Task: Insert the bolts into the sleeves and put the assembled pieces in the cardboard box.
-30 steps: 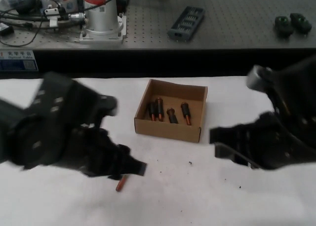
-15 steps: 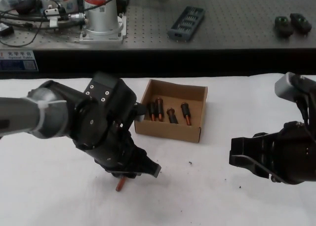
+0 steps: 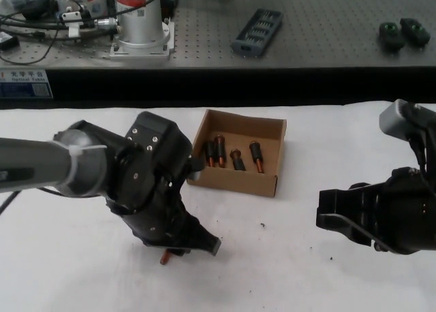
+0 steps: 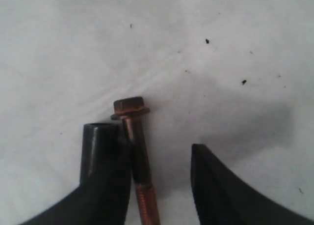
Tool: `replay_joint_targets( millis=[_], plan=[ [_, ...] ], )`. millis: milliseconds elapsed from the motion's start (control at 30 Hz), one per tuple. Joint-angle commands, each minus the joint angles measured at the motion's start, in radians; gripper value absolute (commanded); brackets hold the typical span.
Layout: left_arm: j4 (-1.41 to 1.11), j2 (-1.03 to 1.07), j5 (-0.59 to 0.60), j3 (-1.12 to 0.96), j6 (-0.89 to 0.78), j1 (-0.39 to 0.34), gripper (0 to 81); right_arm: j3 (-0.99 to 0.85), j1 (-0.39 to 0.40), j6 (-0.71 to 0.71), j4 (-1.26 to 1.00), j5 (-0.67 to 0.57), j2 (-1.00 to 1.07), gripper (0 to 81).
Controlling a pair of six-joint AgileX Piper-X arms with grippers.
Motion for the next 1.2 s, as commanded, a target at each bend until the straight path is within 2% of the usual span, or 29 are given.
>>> replay_joint_targets(
  millis=[0, 367, 433, 600, 633, 933, 1100, 1167],
  plan=[
    [-0.005, 0.024, 0.011, -0.016, -0.003, -0.007, 28.1, -0.001, -0.006, -0.001, -0.008, -0.010, -0.013, 24.1],
    [0.115, 0.076, -0.053, -0.087, -0.080, -0.023, 27.2, -0.001, -0.006, 0.000, -0.008, -0.010, -0.013, 24.1],
    [0.125, 0.077, -0.064, -0.098, -0.080, -0.023, 22.7, -0.001, -0.006, 0.000, -0.008, -0.010, -0.013, 24.1],
    [0.149, 0.077, -0.064, -0.121, -0.080, -0.023, 2.3, -0.001, -0.006, 0.000, -0.008, -0.010, -0.013, 24.1],
    [0.150, 0.077, -0.057, -0.124, -0.080, -0.023, 0.9, -0.001, -0.006, 0.000, -0.008, -0.010, -0.013, 24.1],
    [0.104, -0.065, -0.064, -0.120, -0.146, 0.002, 0.6, -0.001, -0.008, 0.000, 0.014, -0.012, -0.013, 24.1],
    [0.097, -0.227, -0.141, -0.118, -0.142, 0.072, 0.6, -0.003, -0.004, 0.009, -0.034, -0.034, 0.063, 24.1],
    [0.134, -0.286, -0.152, -0.118, -0.143, 0.123, 0.6, -0.009, -0.004, 0.070, -0.104, -0.079, 0.124, 24.1]
  ],
)
